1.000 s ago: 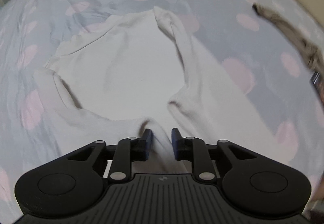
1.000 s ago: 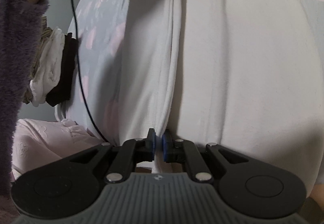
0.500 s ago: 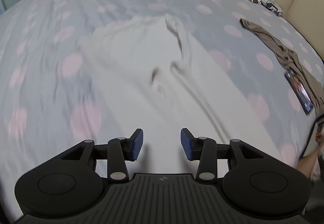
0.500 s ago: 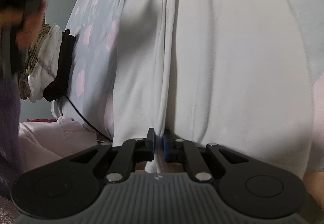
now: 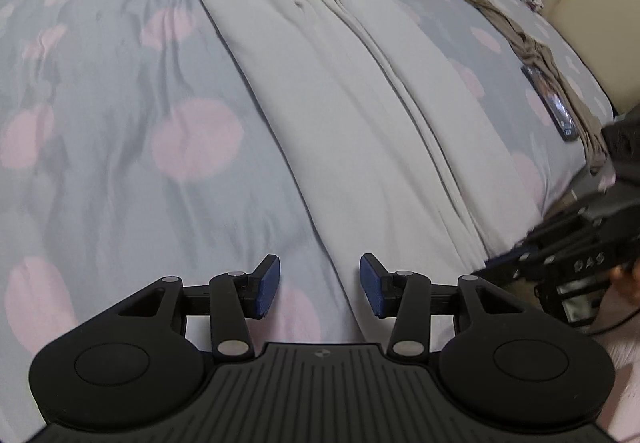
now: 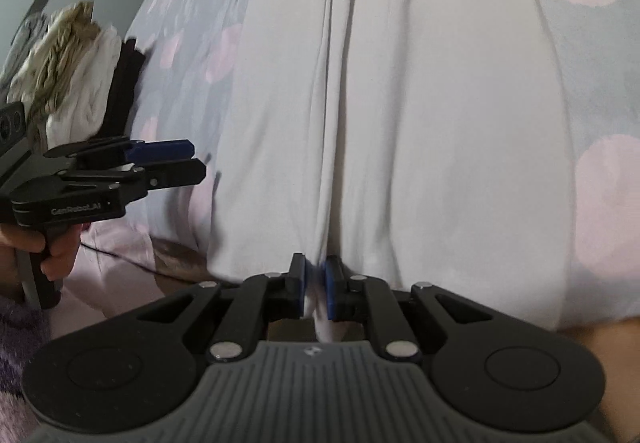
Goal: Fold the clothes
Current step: 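Open both grippers and smooth the folded garment flat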
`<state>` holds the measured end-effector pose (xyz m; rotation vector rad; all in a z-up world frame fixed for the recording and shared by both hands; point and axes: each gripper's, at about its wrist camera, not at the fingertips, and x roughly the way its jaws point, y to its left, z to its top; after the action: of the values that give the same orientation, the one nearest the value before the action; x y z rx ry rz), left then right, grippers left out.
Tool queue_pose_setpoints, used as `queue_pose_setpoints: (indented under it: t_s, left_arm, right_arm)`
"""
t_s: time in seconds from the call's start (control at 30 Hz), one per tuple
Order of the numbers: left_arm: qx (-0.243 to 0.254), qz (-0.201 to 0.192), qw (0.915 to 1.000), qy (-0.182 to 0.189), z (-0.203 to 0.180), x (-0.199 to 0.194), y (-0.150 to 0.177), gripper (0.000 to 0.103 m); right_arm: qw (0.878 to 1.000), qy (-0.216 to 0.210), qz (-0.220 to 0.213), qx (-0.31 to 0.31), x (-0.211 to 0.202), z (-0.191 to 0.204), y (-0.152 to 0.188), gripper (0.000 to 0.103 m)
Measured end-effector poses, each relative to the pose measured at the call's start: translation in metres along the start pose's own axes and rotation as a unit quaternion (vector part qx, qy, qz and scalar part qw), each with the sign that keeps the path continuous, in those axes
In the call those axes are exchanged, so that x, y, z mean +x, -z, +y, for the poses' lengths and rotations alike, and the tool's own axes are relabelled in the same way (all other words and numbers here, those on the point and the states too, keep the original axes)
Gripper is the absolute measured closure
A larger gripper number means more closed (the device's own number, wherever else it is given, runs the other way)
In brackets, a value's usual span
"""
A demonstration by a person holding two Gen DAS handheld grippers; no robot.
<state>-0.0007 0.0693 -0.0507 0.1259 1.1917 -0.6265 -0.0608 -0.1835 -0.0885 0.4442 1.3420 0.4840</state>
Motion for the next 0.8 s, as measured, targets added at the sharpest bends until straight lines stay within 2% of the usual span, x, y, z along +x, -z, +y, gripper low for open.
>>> queue_pose_setpoints:
  t_s: [0.07, 0.17, 0.2, 0.23, 0.33, 0.47, 0.53, 0.7, 0.8]
  left_arm:
    - [0.004, 0.003, 1.0, 0.006, -0.004, 0.001, 0.008, 0.061]
    - [0.007, -0.003, 0.9997, 0.021, -0.009, -0.002, 0.017, 0.058]
    - [0.011, -0.004, 0.9996, 0.026, -0.01, -0.003, 0.02, 0.058]
    - [0.014, -0.005, 0.9994, 0.03, -0.011, -0.003, 0.022, 0.058]
    - [0.015, -0.001, 0.9992, 0.036, -0.011, -0.002, 0.028, 0.057]
    - [-0.002, 0.016, 0.9981, 0.06, -0.009, 0.006, 0.037, 0.056]
    - [-0.005, 0.02, 0.9978, 0.063, -0.011, 0.01, 0.04, 0.055]
    - [-0.022, 0.013, 0.9965, 0.08, -0.007, 0.016, 0.042, 0.052]
    - [-0.022, 0.009, 0.996, 0.087, -0.006, 0.021, 0.043, 0.052]
  right_arm:
    - [1.0, 0.007, 0.013, -0.015, -0.004, 0.005, 0.006, 0.09]
    - [0.999, 0.005, 0.007, -0.052, -0.026, 0.009, 0.014, 0.088]
    - [0.998, 0.009, 0.002, -0.065, -0.035, 0.009, 0.014, 0.082]
    - [0.997, 0.018, -0.003, -0.079, -0.045, 0.008, 0.013, 0.071]
    - [0.993, 0.058, -0.015, -0.101, -0.067, -0.004, 0.007, 0.068]
    - [0.995, 0.069, -0.013, -0.069, -0.073, -0.036, -0.004, 0.065]
    - [0.996, 0.072, -0.02, -0.045, -0.069, -0.054, -0.004, 0.06]
    - [1.0, 0.024, -0.008, 0.005, -0.054, -0.086, 0.004, 0.062]
    - [1.0, 0.014, 0.0, 0.0, -0.042, -0.087, 0.005, 0.064]
